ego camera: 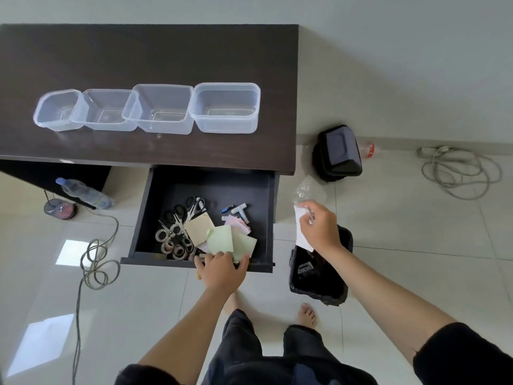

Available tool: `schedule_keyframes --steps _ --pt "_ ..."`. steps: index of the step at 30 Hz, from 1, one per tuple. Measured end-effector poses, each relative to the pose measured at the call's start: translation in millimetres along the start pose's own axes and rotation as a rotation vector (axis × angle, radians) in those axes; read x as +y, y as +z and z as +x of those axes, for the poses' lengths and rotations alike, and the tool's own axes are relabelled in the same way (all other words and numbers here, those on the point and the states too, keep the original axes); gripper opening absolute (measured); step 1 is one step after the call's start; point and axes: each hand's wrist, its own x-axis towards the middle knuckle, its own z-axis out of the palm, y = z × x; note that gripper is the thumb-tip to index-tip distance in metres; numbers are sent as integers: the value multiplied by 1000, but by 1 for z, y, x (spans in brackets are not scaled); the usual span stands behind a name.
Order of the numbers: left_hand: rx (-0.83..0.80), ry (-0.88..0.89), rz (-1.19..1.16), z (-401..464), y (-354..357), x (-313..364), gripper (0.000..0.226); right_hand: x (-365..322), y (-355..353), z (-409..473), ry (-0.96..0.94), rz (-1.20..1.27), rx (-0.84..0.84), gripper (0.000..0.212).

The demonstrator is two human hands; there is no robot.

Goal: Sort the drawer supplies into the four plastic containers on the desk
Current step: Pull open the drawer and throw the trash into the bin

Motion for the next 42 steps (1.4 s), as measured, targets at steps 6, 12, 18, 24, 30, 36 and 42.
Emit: schedule_keyframes --steps 6,12,18,24,30,36,42 --pt "49 11 56 -7 7 29 59 63 -27 -23 155 -39 -60 35" --pt "55 -65 138 1 3 16 67 103 -36 -38 250 -65 -168 37" --pt "60 -102 181 -6 -4 4 70 110 -39 -46 219 -89 -254 39" --pt "163 -48 91 -23 -3 -5 49 90 -29 -44 192 -74 -292 40" --pt "162 -8 85 -25 -14 -25 43 72 -19 -51 202 -67 -261 38" --pt "297 -7 -147 -16 -21 -40 39 57 -13 -65 183 -87 -233 38" --pt "426 32 -560 -18 -44 -14 20 43 -14 -72 194 -84 -189 39"
